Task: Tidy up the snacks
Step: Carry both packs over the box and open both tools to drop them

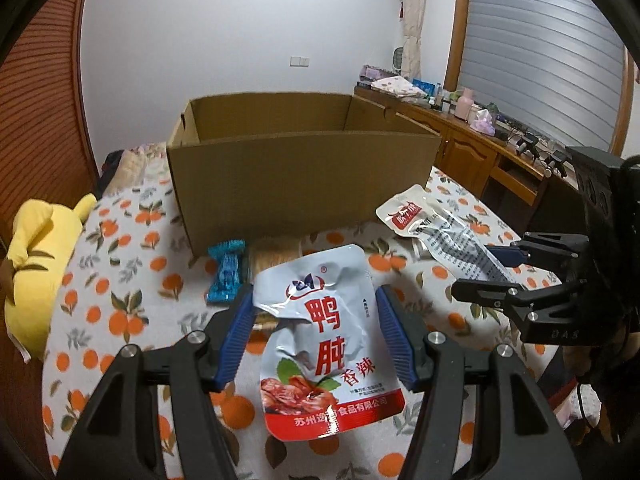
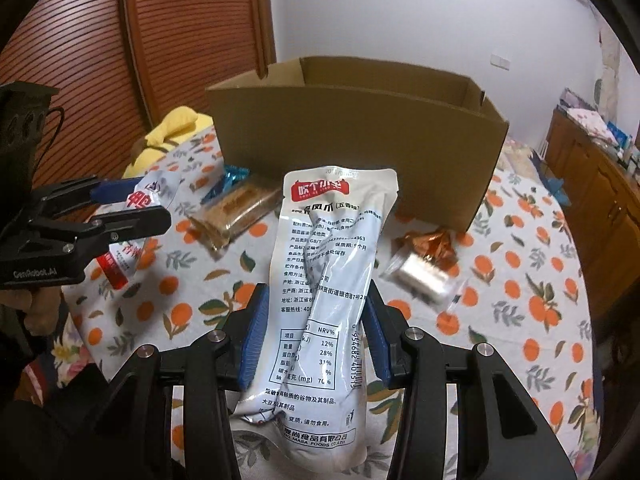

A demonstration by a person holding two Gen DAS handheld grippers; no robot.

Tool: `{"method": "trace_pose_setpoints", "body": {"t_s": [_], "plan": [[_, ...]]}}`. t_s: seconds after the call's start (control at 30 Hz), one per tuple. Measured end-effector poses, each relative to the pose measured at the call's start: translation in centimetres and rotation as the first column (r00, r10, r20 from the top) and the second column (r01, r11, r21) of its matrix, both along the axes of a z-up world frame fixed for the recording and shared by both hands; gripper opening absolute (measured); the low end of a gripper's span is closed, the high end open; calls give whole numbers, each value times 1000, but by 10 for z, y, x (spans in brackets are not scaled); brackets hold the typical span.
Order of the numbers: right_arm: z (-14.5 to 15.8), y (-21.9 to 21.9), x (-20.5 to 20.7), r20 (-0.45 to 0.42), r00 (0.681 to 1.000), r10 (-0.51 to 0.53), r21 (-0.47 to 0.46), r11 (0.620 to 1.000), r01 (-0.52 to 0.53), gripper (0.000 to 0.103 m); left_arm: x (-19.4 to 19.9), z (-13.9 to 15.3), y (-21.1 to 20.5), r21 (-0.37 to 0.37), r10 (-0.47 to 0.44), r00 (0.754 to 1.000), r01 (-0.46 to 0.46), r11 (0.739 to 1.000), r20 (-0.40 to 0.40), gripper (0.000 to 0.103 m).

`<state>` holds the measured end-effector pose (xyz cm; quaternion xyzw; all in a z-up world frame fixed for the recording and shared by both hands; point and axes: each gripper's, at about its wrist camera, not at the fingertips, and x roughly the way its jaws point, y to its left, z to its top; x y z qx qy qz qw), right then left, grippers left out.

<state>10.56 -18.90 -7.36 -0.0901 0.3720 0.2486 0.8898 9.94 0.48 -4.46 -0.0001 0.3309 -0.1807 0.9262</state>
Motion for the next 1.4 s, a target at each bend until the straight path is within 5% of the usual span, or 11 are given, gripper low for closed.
{"method": "trace_pose_setpoints", "body": {"t_s": [0.9,1.4], "plan": [[92,0,39,171,985,9,24,1000,-14,46,75,76,-7,60,-10,993,3,998,114,60],[89,8,97,123,992,23,2,1000,-23,46,131,78,-17,119,19,997,-28,993,81,61]]}}
